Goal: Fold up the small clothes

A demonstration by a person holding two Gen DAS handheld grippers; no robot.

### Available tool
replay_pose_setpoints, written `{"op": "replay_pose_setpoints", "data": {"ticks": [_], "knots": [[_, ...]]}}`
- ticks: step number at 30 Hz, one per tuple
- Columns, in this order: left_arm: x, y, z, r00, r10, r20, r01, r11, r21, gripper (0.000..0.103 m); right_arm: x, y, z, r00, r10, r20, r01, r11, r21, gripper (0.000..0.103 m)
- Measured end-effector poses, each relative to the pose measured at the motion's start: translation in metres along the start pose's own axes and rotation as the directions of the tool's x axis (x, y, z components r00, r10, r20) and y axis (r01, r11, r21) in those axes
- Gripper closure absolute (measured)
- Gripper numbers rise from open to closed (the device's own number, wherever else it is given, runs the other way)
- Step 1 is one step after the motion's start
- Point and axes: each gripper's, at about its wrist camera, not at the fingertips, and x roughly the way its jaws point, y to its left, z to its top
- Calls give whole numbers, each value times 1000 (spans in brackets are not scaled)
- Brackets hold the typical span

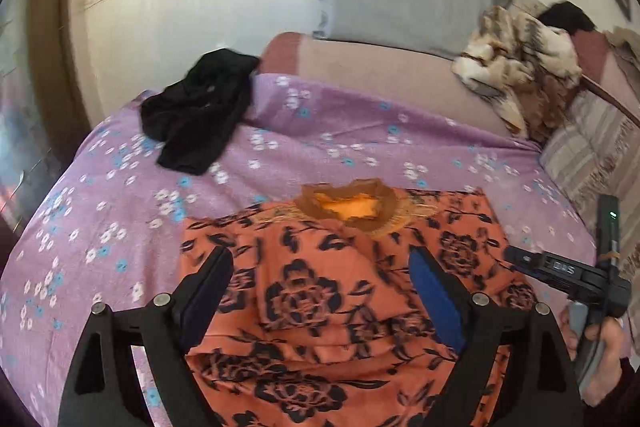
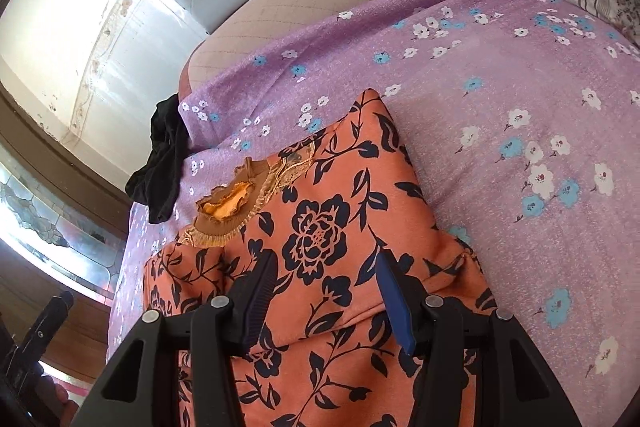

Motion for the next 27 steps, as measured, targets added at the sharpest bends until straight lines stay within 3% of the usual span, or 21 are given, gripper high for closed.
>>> {"op": "replay_pose_setpoints", "data": {"ticks": [2,4,7,8,9,11,12,15,17,18,19,23,27], "knots": [[18,39,-7,994,106,-29,-108,990,-96,13,4,12,-5,1000,-3,-13,3,998,-56,48],[34,73,-20,975,211,-75,-220,962,-164,13,8,29,-13,1000,-8,-26,4,989,-147,48],[65,112,-40,915,352,-198,-388,901,-193,13,7,63,-34,1000,3,-25,-11,946,-324,48],[79,122,-43,888,365,-280,-424,885,-192,14,5,75,-42,999,21,-29,-30,928,-372,48],[91,129,-48,872,357,-335,-433,882,-188,14,4,85,-49,998,41,-43,-55,913,-404,48],[110,131,-55,844,366,-393,-453,878,-155,14,8,105,-58,985,115,-129,-159,898,-410,48],[117,129,-57,832,374,-409,-460,878,-134,14,11,115,-61,968,175,-180,-233,894,-384,48],[119,121,-59,828,398,-395,-467,880,-92,14,27,143,-68,908,320,-272,-388,887,-250,39],[118,121,-59,827,397,-397,-460,885,-74,14,49,159,-73,844,409,-346,-468,877,-106,39],[115,123,-61,828,391,-402,-456,886,-78,14,62,166,-78,818,438,-373,-484,874,-35,39],[115,125,-62,828,383,-409,-453,887,-86,14,73,172,-83,809,443,-388,-475,880,15,39],[116,132,-64,832,355,-425,-437,893,-110,14,113,173,-93,831,418,-366,-383,908,167,39],[119,130,-63,827,371,-423,-447,890,-94,14,142,150,-93,841,444,-308,-322,870,374,39]]}}
